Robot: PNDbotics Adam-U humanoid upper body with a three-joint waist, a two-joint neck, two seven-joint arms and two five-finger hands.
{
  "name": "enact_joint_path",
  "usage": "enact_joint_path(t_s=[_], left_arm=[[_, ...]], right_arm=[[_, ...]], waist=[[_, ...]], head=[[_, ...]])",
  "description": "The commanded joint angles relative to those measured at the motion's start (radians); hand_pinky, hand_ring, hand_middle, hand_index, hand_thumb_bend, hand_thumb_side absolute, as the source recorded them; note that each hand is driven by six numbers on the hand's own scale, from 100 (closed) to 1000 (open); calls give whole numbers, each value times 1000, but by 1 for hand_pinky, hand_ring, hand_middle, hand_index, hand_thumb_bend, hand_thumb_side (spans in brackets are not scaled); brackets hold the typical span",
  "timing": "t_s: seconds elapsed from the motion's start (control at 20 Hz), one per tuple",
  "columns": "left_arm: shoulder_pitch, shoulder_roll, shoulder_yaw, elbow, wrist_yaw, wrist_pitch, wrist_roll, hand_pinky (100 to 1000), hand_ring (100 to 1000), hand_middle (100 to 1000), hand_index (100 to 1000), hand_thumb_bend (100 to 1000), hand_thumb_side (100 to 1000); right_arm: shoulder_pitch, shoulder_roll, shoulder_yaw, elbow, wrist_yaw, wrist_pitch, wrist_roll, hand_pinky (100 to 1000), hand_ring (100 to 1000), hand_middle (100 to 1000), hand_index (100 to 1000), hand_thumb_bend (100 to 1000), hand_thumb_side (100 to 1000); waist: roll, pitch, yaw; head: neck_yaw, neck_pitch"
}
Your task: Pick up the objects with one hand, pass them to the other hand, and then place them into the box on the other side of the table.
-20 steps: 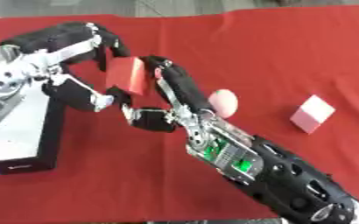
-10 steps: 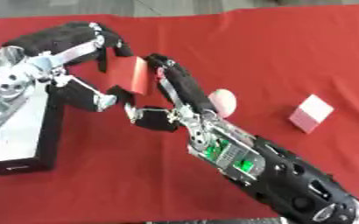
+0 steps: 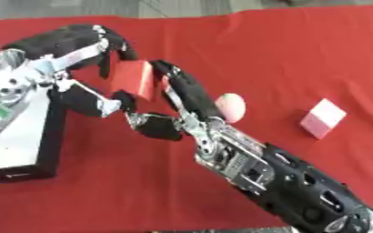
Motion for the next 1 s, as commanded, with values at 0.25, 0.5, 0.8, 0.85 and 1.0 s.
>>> enact_joint_path(t_s=[0.25, 0.5, 0.8, 0.85, 1.0], left_arm=[[-7, 47, 20, 4, -35, -6, -41, 646, 458, 225, 311, 112, 100], [4, 65, 27, 10, -48, -7, -52, 642, 454, 206, 302, 131, 100], [25, 91, 36, 10, -54, -5, -58, 633, 446, 183, 294, 161, 100], [30, 96, 38, 11, -55, -5, -59, 633, 445, 180, 294, 165, 100], [44, 110, 43, 14, -58, -4, -57, 629, 440, 169, 293, 171, 100]], right_arm=[[-14, -7, -1, -27, 36, 11, 22, 760, 792, 806, 910, 100, 393], [-13, -14, -1, -28, 39, 23, 15, 761, 792, 806, 912, 100, 383], [-10, -22, -2, -30, 30, 38, 3, 758, 788, 801, 909, 100, 374], [-10, -23, -2, -30, 29, 39, 1, 758, 788, 801, 910, 100, 373], [-10, -27, -3, -36, 27, 38, -4, 760, 790, 803, 914, 100, 374]], waist=[[2, -15, 1], [2, -15, 0], [3, -14, -2], [3, -14, -3], [3, -13, -4]], head=[[8, -8], [9, -10], [10, -19], [10, -20], [10, -22]])
